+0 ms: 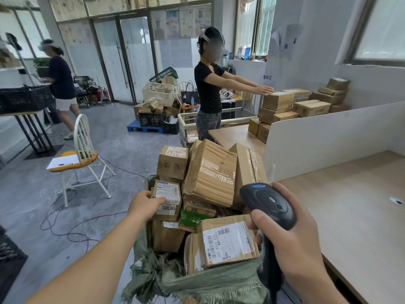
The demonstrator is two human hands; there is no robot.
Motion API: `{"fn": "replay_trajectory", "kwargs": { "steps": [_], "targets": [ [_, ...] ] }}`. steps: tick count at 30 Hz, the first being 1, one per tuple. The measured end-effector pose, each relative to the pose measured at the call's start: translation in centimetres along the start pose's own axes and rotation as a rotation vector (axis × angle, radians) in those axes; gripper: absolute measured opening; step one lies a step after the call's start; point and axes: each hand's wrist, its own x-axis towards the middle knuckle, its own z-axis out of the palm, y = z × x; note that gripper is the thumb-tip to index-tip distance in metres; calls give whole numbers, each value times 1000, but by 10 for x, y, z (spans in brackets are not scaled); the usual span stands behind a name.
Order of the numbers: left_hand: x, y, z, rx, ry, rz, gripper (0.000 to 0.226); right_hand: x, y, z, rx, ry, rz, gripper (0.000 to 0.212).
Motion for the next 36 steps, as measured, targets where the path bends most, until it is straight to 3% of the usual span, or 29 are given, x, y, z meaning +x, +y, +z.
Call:
{"fn": "replay_trajectory", "kwargs": {
  "steps": [6,11,14,24,33,36],
  "targets": [
    [-17,13,-6,146,102,95,59,-5,-2,-4,15,-6,-9,83],
    [-32,35,-2,238,191,315,50,-9,-3,-10,45,6,-21,84],
    [-44,51,6,257,194,393,54,-12,-8,-17,40,5,-33,73],
    [-107,107,58,408,191,735,53,-18,-23,-78,12,89,-107,79],
    [-188,167,146,751,54,904,68,-32,-49,-176,69,175,-117,77],
    [-215,187,186,792,-27,920,72,-38,-59,-219,62,224,-111,68]
  ]
}}
